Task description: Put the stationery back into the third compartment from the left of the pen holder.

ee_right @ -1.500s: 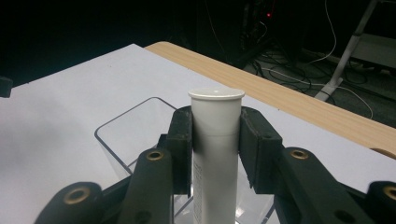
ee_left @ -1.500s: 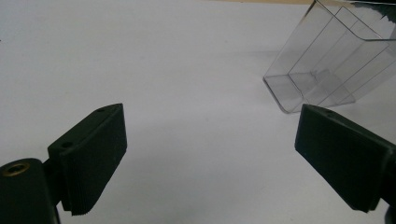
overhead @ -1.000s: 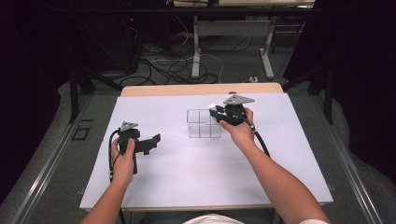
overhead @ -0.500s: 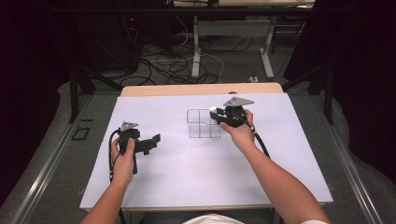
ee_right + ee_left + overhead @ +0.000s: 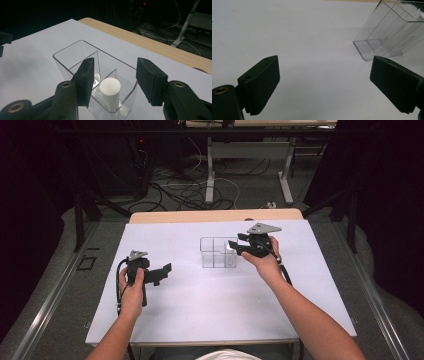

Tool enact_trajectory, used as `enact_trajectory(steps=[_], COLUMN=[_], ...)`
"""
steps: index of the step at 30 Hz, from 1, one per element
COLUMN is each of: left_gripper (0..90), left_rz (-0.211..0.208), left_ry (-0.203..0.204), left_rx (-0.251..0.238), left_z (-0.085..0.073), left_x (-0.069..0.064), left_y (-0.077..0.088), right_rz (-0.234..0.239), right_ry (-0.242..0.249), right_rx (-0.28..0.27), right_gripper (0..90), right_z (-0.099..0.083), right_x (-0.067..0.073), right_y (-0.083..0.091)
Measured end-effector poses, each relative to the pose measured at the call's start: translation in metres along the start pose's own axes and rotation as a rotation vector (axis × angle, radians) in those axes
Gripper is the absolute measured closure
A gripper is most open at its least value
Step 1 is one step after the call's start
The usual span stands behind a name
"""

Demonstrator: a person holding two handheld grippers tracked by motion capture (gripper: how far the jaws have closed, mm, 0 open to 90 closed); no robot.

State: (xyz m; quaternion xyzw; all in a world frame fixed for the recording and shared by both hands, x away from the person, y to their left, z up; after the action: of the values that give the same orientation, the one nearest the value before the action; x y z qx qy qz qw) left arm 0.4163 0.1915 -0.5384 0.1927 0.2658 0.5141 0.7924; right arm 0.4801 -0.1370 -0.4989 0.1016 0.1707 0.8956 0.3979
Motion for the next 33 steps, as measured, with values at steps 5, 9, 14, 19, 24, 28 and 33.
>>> enact_trajectory(steps=[5, 9, 14, 19, 24, 28, 33], left_gripper=[9.1, 9.1, 9.1, 9.1, 9.1, 9.1, 9.1], left_rz=[0.002, 0.004, 0.006, 0.009, 0.012, 0.011, 0.013], left_ry=[0.003, 0.006, 0.006, 0.008, 0.013, 0.015, 0.017], left_rx=[-0.001, -0.001, -0.001, -0.007, -0.010, -0.006, -0.003], left_z=[0.000, 0.000, 0.000, 0.001, 0.001, 0.001, 0.000], left_x=[0.001, 0.002, 0.002, 0.003, 0.003, 0.004, 0.005], left_y=[0.000, 0.001, 0.001, 0.002, 0.002, 0.002, 0.002], right_rz=[-0.034, -0.045, -0.079, -0.133, -0.175, -0.197, -0.202], right_ry=[-0.003, -0.055, -0.068, -0.077, -0.074, -0.067, -0.063], right_rx=[-0.027, -0.017, 0.005, 0.064, 0.064, 0.087, 0.095], right_gripper=[44.3, 37.5, 25.2, 14.7, 8.8, 0.0, 0.0], right_z=[0.001, -0.002, -0.007, -0.018, -0.029, -0.037, -0.049], right_x=[-0.004, -0.008, -0.015, -0.025, -0.030, -0.032, -0.033], right_y=[0.013, 0.025, 0.040, 0.055, 0.070, 0.079, 0.088])
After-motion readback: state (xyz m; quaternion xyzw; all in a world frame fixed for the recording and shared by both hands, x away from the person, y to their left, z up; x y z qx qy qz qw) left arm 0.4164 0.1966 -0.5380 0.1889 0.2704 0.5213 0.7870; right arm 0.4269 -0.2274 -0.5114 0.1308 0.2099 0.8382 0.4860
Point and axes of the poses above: each handheld gripper's, and its own axes: y roughly backward along the jaws, z roughly out of its top, x roughly to its left, the point moved 5 cm from there along -y, roughly forward along the jaws
